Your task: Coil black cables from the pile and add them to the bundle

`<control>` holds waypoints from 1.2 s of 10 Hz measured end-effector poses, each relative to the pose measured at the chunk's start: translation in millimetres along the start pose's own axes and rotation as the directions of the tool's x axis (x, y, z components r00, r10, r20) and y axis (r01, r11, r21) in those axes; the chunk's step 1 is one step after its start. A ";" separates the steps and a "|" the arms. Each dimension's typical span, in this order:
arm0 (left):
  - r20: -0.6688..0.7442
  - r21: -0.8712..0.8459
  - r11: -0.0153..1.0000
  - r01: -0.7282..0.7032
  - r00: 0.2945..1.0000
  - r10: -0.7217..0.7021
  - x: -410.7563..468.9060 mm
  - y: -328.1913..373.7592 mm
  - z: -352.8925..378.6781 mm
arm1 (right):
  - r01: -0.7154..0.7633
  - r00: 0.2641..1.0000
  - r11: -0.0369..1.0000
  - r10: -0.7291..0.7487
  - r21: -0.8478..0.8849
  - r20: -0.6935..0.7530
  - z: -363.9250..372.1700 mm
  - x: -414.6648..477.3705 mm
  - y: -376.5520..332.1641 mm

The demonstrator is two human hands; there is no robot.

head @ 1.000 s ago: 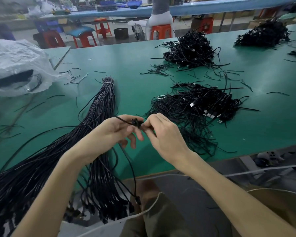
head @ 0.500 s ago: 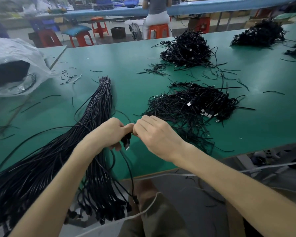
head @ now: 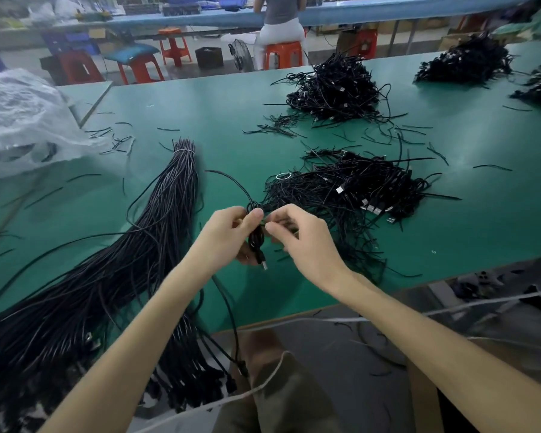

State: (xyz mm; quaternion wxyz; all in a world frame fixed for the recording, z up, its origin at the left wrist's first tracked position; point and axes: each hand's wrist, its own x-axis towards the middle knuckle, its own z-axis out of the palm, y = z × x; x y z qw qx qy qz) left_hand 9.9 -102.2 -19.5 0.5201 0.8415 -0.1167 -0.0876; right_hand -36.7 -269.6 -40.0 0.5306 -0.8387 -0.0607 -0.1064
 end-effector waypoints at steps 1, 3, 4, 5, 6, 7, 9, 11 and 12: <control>-0.087 0.014 0.997 -0.072 0.993 0.073 -5.2 -5.4 0.8 | -0.081 0.992 0.980 0.062 0.183 0.109 2.5 -5.5 -4.3; 0.084 -0.156 0.987 -0.045 0.995 0.058 -13.7 -9.6 -2.2 | -0.262 0.964 0.907 0.230 0.329 0.134 -1.3 -4.3 -4.4; 0.116 -0.130 0.988 -0.086 0.988 0.102 -17.0 -16.8 -4.4 | -0.258 0.965 0.899 0.254 0.353 0.058 -19.8 2.1 -1.8; 0.048 0.010 0.994 -0.111 0.993 0.111 -14.9 -27.8 -6.3 | -0.202 0.956 0.925 0.257 0.322 -0.140 -54.1 22.3 4.7; -0.020 0.008 0.995 -0.095 0.995 0.095 -11.9 -38.1 -3.8 | -0.171 0.860 0.943 0.285 0.287 -0.423 -95.5 53.4 21.3; -0.079 0.081 0.996 -0.047 0.995 0.054 -10.2 -53.8 7.1 | -0.289 0.779 0.939 0.344 0.185 -0.524 -123.1 74.4 51.7; -0.113 0.083 0.996 -0.027 0.993 0.037 -8.0 -63.8 11.1 | -0.461 0.794 0.871 0.318 -0.172 -0.518 -126.1 88.5 92.0; -0.127 0.003 0.999 -0.046 0.991 0.046 -12.9 -57.5 8.8 | -0.463 0.839 0.830 0.297 -0.312 -0.457 -129.6 75.7 83.5; -0.152 -0.088 0.994 -0.059 0.987 0.045 -13.0 -43.4 1.7 | -0.422 0.874 0.819 0.254 -0.388 -0.413 -137.5 61.5 69.5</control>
